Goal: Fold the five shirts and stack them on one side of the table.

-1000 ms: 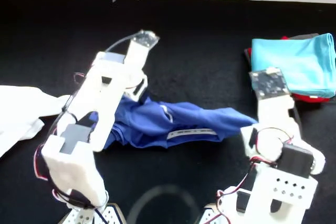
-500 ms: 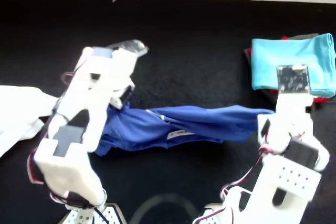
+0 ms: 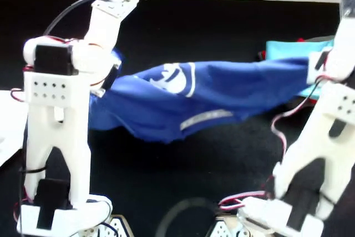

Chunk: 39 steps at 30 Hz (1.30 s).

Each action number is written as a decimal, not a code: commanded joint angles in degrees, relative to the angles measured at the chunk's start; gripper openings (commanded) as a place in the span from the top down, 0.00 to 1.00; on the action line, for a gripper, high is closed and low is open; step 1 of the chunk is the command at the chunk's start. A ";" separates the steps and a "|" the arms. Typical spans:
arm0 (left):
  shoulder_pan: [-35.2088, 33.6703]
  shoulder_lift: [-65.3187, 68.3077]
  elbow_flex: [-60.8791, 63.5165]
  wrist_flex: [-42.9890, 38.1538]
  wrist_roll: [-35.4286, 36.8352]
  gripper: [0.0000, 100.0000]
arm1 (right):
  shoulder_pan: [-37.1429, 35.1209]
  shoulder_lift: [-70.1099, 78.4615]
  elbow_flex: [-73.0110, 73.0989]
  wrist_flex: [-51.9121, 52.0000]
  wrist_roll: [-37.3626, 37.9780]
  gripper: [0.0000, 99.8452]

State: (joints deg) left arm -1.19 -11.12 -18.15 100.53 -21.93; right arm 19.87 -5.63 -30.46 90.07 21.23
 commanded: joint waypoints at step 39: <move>-5.32 -0.57 16.04 -13.01 -17.23 0.79 | -5.93 -51.74 75.82 0.22 6.68 0.99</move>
State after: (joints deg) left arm -9.36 -11.21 0.04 93.93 -43.56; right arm 14.33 -52.92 42.24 90.86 27.47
